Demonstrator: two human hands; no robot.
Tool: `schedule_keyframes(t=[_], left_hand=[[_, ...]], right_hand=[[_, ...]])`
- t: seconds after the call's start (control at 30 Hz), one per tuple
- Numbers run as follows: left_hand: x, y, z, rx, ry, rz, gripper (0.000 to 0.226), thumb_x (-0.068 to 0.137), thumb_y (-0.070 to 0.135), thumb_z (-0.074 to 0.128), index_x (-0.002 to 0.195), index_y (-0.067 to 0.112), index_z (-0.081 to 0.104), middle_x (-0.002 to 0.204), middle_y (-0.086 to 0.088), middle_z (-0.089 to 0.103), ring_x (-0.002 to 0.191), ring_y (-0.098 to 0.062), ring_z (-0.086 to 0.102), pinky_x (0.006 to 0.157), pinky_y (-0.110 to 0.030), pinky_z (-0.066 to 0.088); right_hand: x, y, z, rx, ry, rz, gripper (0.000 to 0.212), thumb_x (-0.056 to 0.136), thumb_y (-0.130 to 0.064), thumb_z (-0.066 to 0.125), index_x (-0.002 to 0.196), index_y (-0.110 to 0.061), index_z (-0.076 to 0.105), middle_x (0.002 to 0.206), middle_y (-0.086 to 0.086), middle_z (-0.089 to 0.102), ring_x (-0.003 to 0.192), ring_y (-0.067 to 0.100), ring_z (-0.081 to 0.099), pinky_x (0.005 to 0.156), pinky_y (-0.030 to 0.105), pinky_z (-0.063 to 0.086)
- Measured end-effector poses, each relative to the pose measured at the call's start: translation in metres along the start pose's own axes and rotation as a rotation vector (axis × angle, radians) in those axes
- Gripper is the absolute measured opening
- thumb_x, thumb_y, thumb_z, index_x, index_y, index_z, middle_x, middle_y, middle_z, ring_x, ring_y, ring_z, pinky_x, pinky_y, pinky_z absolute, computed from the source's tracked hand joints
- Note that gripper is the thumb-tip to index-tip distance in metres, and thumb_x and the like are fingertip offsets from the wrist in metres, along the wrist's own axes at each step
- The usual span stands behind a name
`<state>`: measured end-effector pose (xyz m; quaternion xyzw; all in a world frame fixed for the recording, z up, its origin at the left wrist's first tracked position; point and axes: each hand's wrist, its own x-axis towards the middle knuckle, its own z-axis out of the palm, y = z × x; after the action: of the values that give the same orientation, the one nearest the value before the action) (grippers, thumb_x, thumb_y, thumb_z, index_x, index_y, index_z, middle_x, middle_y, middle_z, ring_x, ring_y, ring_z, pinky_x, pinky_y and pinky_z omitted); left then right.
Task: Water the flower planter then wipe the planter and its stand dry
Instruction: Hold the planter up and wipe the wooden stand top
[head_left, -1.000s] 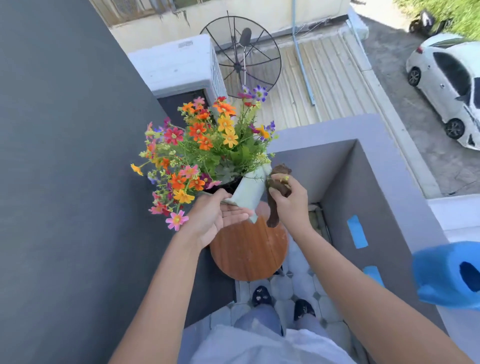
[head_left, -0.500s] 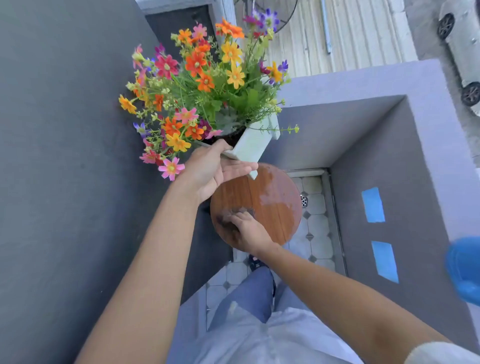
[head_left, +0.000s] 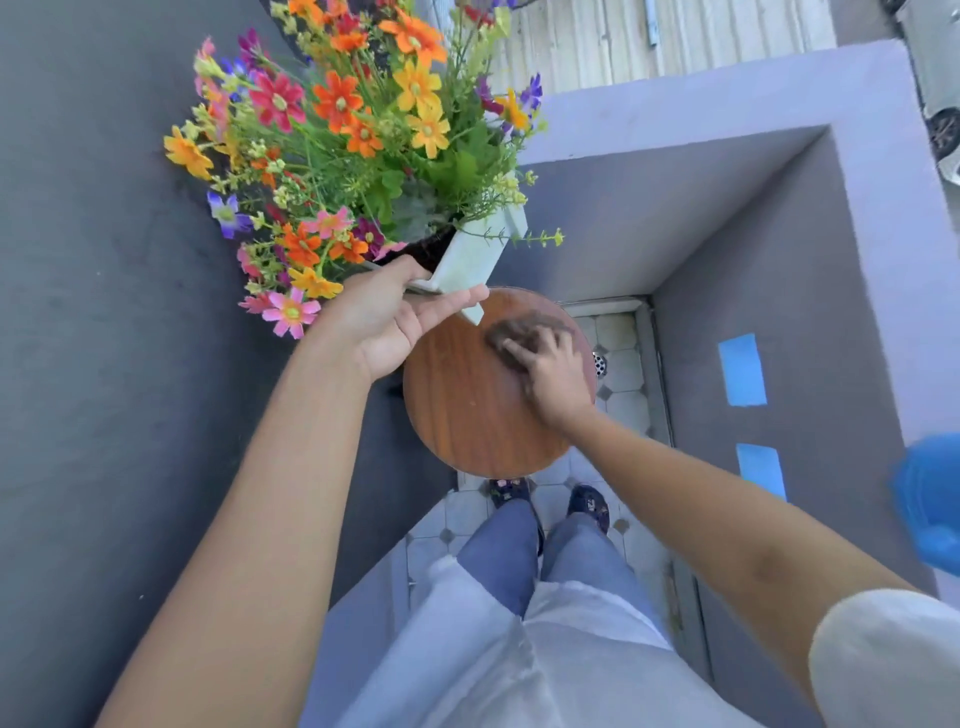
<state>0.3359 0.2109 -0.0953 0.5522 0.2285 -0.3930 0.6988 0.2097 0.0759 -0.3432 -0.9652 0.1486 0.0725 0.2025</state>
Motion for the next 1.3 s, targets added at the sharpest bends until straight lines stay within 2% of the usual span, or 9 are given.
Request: schedule_keyframes(t=[0.23, 0.33, 0.43, 0.6, 0.77, 0.97, 1.07, 1.2, 1.3], left_hand=[[-0.002, 0.004, -0.001, 0.011, 0.017, 0.016, 0.027, 0.099, -0.006, 0.041, 0.073, -0.006, 0.050, 0.107, -0.038, 0.067, 0.096, -0.055, 0.069, 0.098, -0.047, 0.054], [0.003, 0.004, -0.003, 0.080, 0.026, 0.029, 0.023, 0.099, -0.004, 0.039, 0.078, -0.005, 0.049, 0.109, -0.036, 0.067, 0.092, -0.053, 0.071, 0.092, -0.045, 0.058], [0.007, 0.005, -0.004, 0.096, 0.018, 0.037, 0.013, 0.098, -0.002, 0.038, 0.107, -0.006, 0.046, 0.112, -0.037, 0.066, 0.087, -0.051, 0.073, 0.080, -0.041, 0.063], [0.008, 0.008, -0.006, 0.129, 0.017, 0.071, 0.010, 0.099, 0.000, 0.036, 0.107, 0.001, 0.040, 0.107, -0.036, 0.067, 0.079, -0.046, 0.075, 0.060, -0.030, 0.063], [0.011, 0.009, -0.002, 0.117, 0.002, 0.108, 0.021, 0.099, 0.001, 0.035, 0.116, -0.007, 0.045, 0.100, -0.037, 0.068, 0.079, -0.045, 0.075, 0.062, -0.030, 0.064], [0.013, 0.021, 0.009, 0.099, -0.027, 0.175, 0.023, 0.098, 0.001, 0.036, 0.111, -0.013, 0.049, 0.086, -0.038, 0.071, 0.081, -0.045, 0.075, 0.068, -0.033, 0.064], [0.013, 0.028, 0.014, 0.087, -0.036, 0.195, 0.021, 0.097, 0.001, 0.037, 0.103, -0.013, 0.051, 0.083, -0.037, 0.071, 0.081, -0.046, 0.075, 0.067, -0.032, 0.064], [0.012, 0.030, 0.019, 0.094, -0.046, 0.220, 0.018, 0.098, 0.001, 0.037, 0.091, -0.008, 0.052, 0.082, -0.037, 0.071, 0.080, -0.045, 0.075, 0.064, -0.032, 0.063], [0.012, 0.030, 0.018, 0.107, -0.053, 0.222, 0.017, 0.098, 0.002, 0.037, 0.103, -0.010, 0.049, 0.086, -0.039, 0.070, 0.081, -0.046, 0.075, 0.064, -0.031, 0.063]], right_hand=[[0.008, 0.015, -0.014, 0.180, 0.049, 0.130, 0.049, 0.090, -0.003, 0.053, 0.134, -0.022, 0.063, 0.128, 0.013, 0.049, 0.115, 0.034, 0.039, 0.097, 0.046, 0.046], [-0.020, -0.010, 0.010, 0.191, -0.068, -0.094, 0.060, 0.085, 0.000, 0.059, 0.138, -0.027, 0.058, 0.132, 0.011, 0.049, 0.118, 0.033, 0.041, 0.097, 0.051, 0.047], [-0.052, -0.039, 0.045, 0.186, -0.159, -0.394, 0.053, 0.088, -0.005, 0.062, 0.137, -0.026, 0.059, 0.134, 0.013, 0.049, 0.112, 0.035, 0.046, 0.090, 0.049, 0.051], [-0.040, -0.047, 0.057, 0.115, -0.161, -0.607, 0.044, 0.090, -0.015, 0.066, 0.133, -0.022, 0.063, 0.120, 0.010, 0.050, 0.102, 0.033, 0.048, 0.087, 0.044, 0.053], [0.039, -0.004, 0.012, 0.157, 0.017, -0.264, 0.049, 0.091, -0.006, 0.057, 0.136, -0.027, 0.060, 0.136, 0.010, 0.049, 0.121, 0.034, 0.042, 0.101, 0.046, 0.046], [0.068, -0.003, -0.004, 0.180, 0.073, 0.058, 0.048, 0.086, -0.007, 0.053, 0.131, -0.021, 0.062, 0.119, 0.014, 0.049, 0.111, 0.034, 0.042, 0.090, 0.048, 0.049], [0.027, -0.038, 0.018, 0.185, -0.081, -0.132, 0.058, 0.087, -0.002, 0.058, 0.142, -0.021, 0.052, 0.131, 0.012, 0.044, 0.123, 0.034, 0.036, 0.101, 0.049, 0.046], [-0.040, -0.067, 0.051, 0.155, -0.252, -0.576, 0.046, 0.093, -0.010, 0.061, 0.137, -0.020, 0.056, 0.130, 0.013, 0.045, 0.111, 0.032, 0.039, 0.082, 0.048, 0.055], [-0.033, -0.059, 0.044, 0.067, -0.340, -0.771, 0.045, 0.095, -0.011, 0.057, 0.139, -0.018, 0.055, 0.125, 0.011, 0.046, 0.110, 0.031, 0.040, 0.078, 0.046, 0.055]])
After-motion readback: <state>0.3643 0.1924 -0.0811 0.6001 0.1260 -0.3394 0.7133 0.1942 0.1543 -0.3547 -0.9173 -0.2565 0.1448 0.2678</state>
